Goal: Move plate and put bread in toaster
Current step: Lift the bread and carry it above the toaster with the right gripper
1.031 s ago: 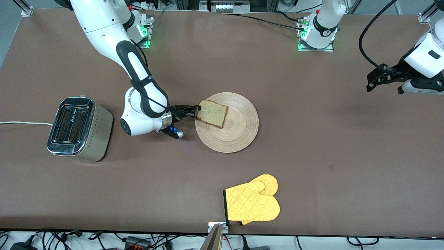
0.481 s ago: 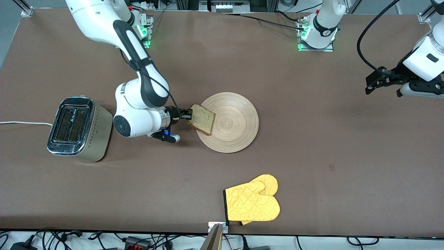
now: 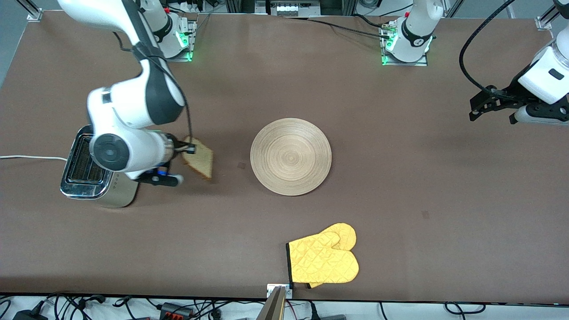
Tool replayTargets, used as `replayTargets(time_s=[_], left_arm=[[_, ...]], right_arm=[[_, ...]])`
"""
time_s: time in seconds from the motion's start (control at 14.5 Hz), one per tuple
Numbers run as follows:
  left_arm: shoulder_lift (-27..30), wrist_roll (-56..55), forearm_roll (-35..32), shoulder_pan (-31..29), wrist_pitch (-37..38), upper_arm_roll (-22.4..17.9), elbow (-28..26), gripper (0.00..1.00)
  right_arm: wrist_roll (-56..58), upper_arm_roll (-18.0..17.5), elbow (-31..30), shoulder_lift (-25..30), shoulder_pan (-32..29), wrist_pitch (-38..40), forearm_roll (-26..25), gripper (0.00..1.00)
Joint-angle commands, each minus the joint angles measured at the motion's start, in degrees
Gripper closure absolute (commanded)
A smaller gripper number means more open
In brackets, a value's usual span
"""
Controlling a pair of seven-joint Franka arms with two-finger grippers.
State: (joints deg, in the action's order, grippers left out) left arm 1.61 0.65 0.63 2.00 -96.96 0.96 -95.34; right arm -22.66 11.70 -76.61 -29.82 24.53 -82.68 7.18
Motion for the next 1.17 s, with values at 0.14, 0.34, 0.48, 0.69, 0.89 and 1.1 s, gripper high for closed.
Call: replayTargets(time_s=[0.14, 0.34, 0.48, 0.69, 0.89, 1.1], left_arm=[[-0.9, 1.0, -0.3, 0.1, 0.5, -0.3, 1.6, 0.00], [-0.9, 0.9, -0.4, 0.5, 0.5, -0.3, 1.6, 0.00], [-0.9, 0.8, -0.4, 0.5, 0.5, -0.3, 1.6, 0.00], [-0.9, 0.8, -0.4, 0.5, 0.5, -0.3, 1.6, 0.00], [-0.9, 0.8, -0.4, 0.5, 0.5, -0.3, 1.6, 0.00], [-0.9, 0.8, -0.5, 0.5, 0.5, -0.3, 1.6, 0.00]], right_arm=[[5.4, 9.4, 4.3, 0.7, -0.6, 8.0, -5.9, 1.00], [12.3, 14.2, 8.9, -0.4, -1.6, 12.8, -6.3, 1.00], [17.5, 15.0, 9.0, -0.7, -3.9, 13.2, -6.4, 1.00], [21.9, 15.2, 10.7, -0.7, -5.5, 13.2, -7.4, 1.00], [25.2, 15.0, 11.2, -1.9, -7.6, 12.5, -8.2, 1.00], [28.3, 14.9, 11.2, -2.2, -8.6, 11.5, -10.6, 1.00]])
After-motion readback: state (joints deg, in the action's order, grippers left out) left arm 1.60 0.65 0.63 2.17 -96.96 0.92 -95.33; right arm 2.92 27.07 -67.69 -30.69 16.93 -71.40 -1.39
